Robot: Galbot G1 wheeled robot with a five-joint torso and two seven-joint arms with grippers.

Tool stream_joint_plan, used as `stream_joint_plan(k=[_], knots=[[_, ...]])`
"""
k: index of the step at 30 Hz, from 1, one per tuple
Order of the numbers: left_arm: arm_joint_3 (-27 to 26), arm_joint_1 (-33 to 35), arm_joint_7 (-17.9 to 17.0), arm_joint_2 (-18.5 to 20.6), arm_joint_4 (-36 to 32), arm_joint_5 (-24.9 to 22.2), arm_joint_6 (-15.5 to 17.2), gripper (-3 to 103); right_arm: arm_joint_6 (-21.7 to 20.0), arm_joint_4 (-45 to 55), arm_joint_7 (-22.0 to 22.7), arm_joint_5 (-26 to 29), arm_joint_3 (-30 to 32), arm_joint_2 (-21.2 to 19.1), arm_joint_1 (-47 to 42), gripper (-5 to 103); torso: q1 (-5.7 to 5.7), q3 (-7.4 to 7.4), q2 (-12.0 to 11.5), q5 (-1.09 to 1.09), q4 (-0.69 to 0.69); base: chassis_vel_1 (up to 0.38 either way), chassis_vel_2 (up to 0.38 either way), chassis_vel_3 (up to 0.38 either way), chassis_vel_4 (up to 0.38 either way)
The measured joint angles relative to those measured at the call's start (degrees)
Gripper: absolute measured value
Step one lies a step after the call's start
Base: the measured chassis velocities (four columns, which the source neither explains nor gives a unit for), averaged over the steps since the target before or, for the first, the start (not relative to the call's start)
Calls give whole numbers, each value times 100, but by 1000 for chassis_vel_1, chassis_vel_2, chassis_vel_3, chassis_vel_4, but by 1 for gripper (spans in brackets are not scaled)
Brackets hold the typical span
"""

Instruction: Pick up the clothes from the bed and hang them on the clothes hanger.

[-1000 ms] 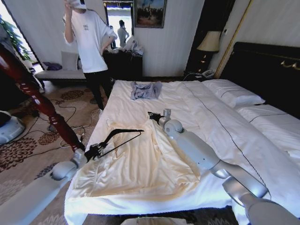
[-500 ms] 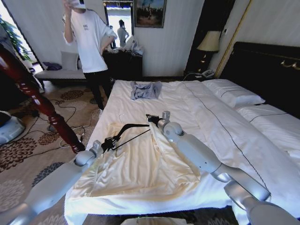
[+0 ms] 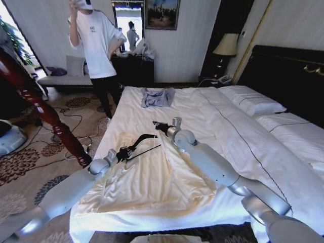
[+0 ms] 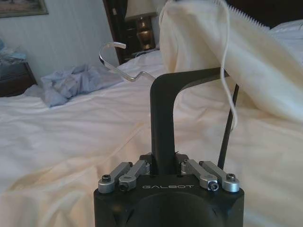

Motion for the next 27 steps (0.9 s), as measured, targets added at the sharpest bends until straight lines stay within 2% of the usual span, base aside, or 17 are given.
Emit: stream_joint_plan(k=[11,16,22,27], knots=[[158,-27,93,-51,-114,-66,-215,22,-37,-11,-10,23,-69,6,-100,0,0,0,0,0,3,0,0,0,0],[228,-226,131,-293,224,-89,-387,22,-65,215,12,67,-109,-19,-266,0,-1,0,0,-1,-1,0,0,0,0],[267,-357,187,-366,443,-127,-429,22,-100,473,56,148,-114,-81,-367,0,-1,0,0,-1,2,0,0,0,0],[339,-523,207,-607,672,-135,-524,22,-117,575,61,129,-173,-15,-468,0,-1,0,0,-1,0,0,0,0,0]])
